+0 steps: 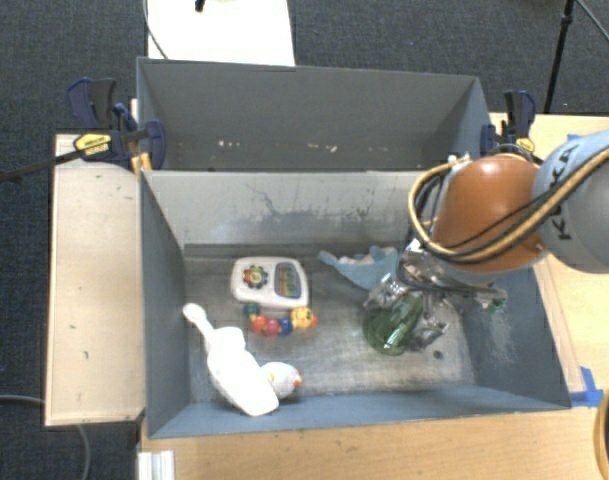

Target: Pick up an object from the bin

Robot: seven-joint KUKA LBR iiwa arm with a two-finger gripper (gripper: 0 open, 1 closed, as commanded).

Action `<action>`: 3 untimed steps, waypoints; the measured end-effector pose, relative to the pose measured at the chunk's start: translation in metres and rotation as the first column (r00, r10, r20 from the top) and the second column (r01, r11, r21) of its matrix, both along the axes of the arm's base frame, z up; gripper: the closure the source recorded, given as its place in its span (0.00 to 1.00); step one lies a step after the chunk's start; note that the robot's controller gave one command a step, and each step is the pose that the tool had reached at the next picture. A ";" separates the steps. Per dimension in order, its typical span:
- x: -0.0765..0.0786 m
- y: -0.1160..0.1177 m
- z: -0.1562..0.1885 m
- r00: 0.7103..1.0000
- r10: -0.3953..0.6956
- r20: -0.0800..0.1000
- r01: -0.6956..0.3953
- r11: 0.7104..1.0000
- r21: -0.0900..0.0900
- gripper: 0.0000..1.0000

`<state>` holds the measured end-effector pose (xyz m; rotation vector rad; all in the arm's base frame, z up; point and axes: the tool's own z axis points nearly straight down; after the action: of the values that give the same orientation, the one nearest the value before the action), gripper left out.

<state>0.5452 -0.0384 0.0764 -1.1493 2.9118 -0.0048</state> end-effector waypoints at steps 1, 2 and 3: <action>-0.003 0.001 0.009 1.000 -0.001 -0.013 0.001 1.000 0.001 1.00; -0.003 0.001 0.030 1.000 -0.002 -0.017 0.002 1.000 0.001 1.00; -0.002 0.001 0.050 1.000 -0.003 -0.012 0.003 1.000 0.000 1.00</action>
Offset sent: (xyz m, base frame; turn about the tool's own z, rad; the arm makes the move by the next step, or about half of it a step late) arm 0.0002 0.0000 0.0765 0.0000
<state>0.5431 -0.0377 0.1267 -1.1497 2.9237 0.0029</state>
